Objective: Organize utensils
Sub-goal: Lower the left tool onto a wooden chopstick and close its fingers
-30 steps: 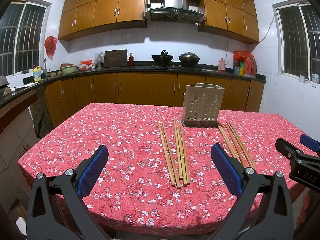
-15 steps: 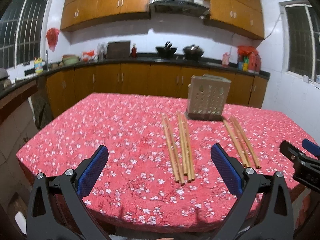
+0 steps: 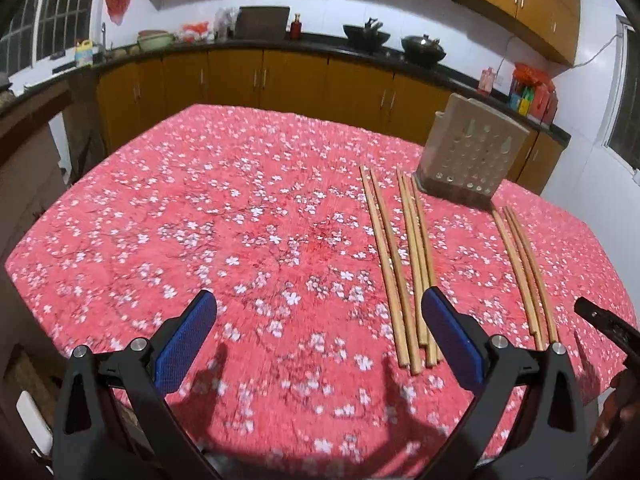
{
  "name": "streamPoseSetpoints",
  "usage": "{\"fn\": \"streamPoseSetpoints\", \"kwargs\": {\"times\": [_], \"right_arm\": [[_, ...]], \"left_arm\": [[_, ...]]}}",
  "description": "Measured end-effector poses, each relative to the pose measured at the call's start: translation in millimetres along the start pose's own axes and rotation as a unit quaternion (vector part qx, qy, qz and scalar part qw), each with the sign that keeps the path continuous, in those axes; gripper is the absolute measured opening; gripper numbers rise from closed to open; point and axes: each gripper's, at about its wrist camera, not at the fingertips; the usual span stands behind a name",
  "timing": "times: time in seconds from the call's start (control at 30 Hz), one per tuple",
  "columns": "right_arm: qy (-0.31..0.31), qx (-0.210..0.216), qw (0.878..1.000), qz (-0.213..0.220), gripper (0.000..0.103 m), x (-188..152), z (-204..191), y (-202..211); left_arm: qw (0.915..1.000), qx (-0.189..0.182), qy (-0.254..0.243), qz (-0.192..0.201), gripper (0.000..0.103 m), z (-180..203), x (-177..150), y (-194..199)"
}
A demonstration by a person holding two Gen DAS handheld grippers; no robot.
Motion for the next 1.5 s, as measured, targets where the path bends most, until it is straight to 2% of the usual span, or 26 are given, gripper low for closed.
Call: {"fn": "streamPoseSetpoints", "kwargs": {"times": [0.03, 0.1, 0.17, 0.3, 0.43, 0.5, 0.53, 0.73, 0.77, 0.93, 1.03, 1.17, 1.4, 1.5], "right_arm": [[-0.008, 0.008, 1.000, -0.013, 0.036, 6, 1, -9], [-0.011, 0.016, 0.999, -0.026, 0.030, 15, 2, -20], [-0.008, 0.018, 0.999, -0.036, 0.028, 24, -1, -28], [0.000, 0.026, 0.998, -0.049, 0.027, 38, -8, -41], [0.014, 0.026, 0.998, -0.056, 0.017, 44, -12, -51], [0.017, 0.025, 0.998, -0.061, 0.016, 44, -11, -53], [0.017, 0.021, 0.998, -0.063, 0.009, 45, -10, -54], [0.042, -0.005, 0.997, -0.058, 0.009, 46, -17, -56], [0.049, -0.014, 0.997, -0.055, 0.009, 46, -19, -57], [0.041, -0.011, 0.998, -0.051, 0.009, 49, -16, -59], [0.049, -0.016, 0.998, -0.046, 0.009, 48, -18, -60], [0.056, -0.020, 0.997, -0.042, 0.009, 49, -21, -61], [0.065, -0.024, 0.997, -0.042, 0.010, 44, -21, -56], [0.073, -0.028, 0.996, -0.039, 0.010, 42, -22, -56]], "left_arm": [[1.0000, -0.001, -0.001, -0.005, 0.101, 0, 3, -4], [0.9998, -0.007, -0.005, -0.016, 0.099, 2, 10, -13], [0.9995, -0.012, -0.011, -0.027, 0.087, 4, 14, -21], [0.9983, -0.014, -0.017, -0.055, 0.074, 6, 23, -39], [0.9971, -0.020, -0.022, -0.071, 0.065, 7, 28, -49], [0.9964, -0.022, -0.028, -0.078, 0.062, 10, 28, -53], [0.9961, -0.023, -0.029, -0.080, 0.059, 11, 29, -54], [0.9931, -0.042, -0.042, -0.101, 0.049, 22, 29, -64], [0.9928, -0.045, -0.045, -0.102, 0.045, 25, 30, -65], [0.9894, -0.077, -0.053, -0.111, 0.035, 33, 35, -67], [0.9891, -0.084, -0.055, -0.107, 0.035, 35, 36, -67], [0.9885, -0.072, -0.067, -0.115, 0.025, 39, 37, -75], [0.9876, -0.050, -0.097, -0.113, 0.023, 46, 35, -75], [0.9869, -0.029, -0.117, -0.108, 0.016, 55, 35, -78]]}}
Point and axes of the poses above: each gripper's, at about its wrist camera, not at the fingertips, and y roughly against the way its jaws point, z to its right, x to its top, and after that the axes turned 8 degrees about -z, right-handed
